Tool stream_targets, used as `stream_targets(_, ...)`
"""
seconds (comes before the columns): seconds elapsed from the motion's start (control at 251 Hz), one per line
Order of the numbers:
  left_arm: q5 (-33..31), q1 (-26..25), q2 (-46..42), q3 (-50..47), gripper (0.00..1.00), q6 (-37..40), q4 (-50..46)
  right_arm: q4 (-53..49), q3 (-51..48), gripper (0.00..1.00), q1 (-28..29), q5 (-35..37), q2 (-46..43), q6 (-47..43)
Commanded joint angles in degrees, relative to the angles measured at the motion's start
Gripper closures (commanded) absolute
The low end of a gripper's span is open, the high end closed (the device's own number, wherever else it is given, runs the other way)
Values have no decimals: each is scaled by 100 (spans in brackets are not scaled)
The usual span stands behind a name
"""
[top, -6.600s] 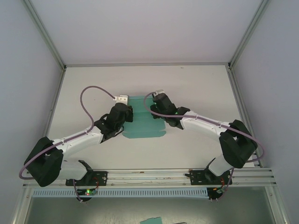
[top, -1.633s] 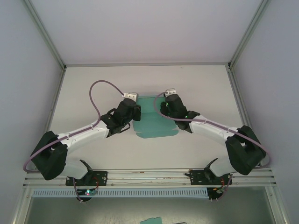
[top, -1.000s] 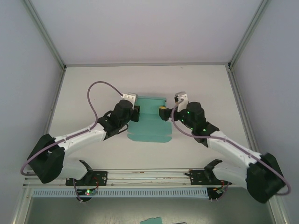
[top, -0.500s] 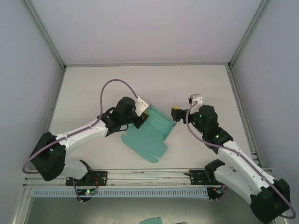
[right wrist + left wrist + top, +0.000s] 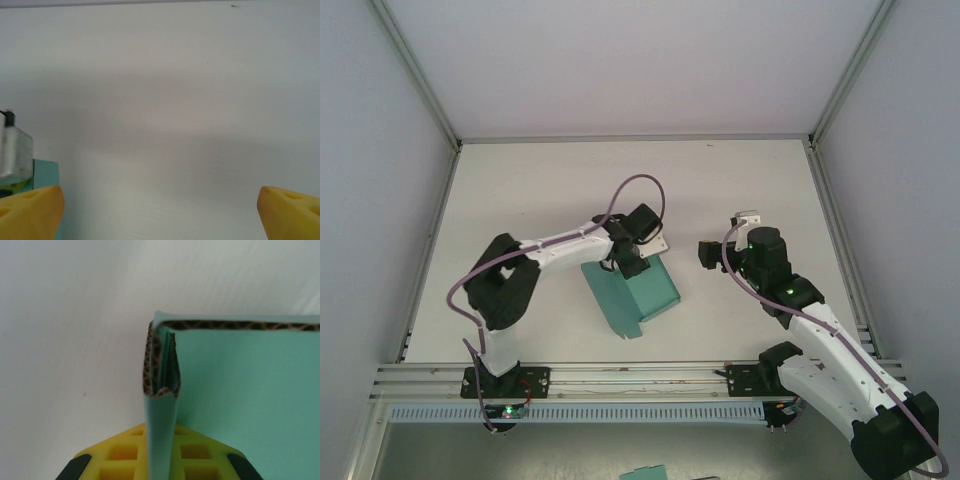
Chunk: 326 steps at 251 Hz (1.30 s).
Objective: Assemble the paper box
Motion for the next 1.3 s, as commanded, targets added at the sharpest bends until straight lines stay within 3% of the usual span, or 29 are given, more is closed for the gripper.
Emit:
stream_targets(0.0,-1479,-94,516,583,100,-250,-789,-123,-153,1,-70,85,-154,88)
stream_targets(0.12,-2266,-160,1357,1245,100,-316,-1197,-122,-219,1,-96,128,-220,77)
stream_targets(0.291,-2957,-287,1997,1512,100,-599,-863,-146,-284,1,-152,138,-281,-8)
stream_targets(0.435,-3333,-424,2190,1288,86,-547,-476,-184,-274,1,-207,120,-416,-3)
stream_targets(0.543,-2830,-389,1892,1147,65,-565,-317,-149,-321,1,-229,25,-554,-23)
stream_targets(0.595,-2538,-385,1598,1115,50,-580,-282,-119,-361,1,-232,-11,-600,-18)
stream_targets(0.666,-2052,-362,1200,1128,39,-600,-283,-16,-432,1,-243,-108,-614,0)
stream_targets(0.79,-1209,-332,714,1346,28,-541,-637,113,-482,2,-251,-331,-522,129)
stream_targets(0.922,-730,-318,367,1438,14,-360,-917,182,-490,2,-250,-419,-485,199)
stream_targets(0.974,-513,-300,238,1400,4,-316,-899,143,-470,1,-254,-448,-466,234)
stream_targets(1.073,-483,-215,45,1581,0,-447,-981,194,-465,2,-250,-599,-393,166)
stream_targets(1.173,-211,88,-400,1752,0,-1129,-897,211,-176,2,-233,-1037,19,-363)
stream_targets(1.225,-94,321,-829,1650,0,-1592,-712,193,100,2,-168,-1561,405,-1026)
stream_targets(1.297,-94,647,-1541,1332,0,-2061,-454,131,562,1,-31,-2350,1087,-2667)
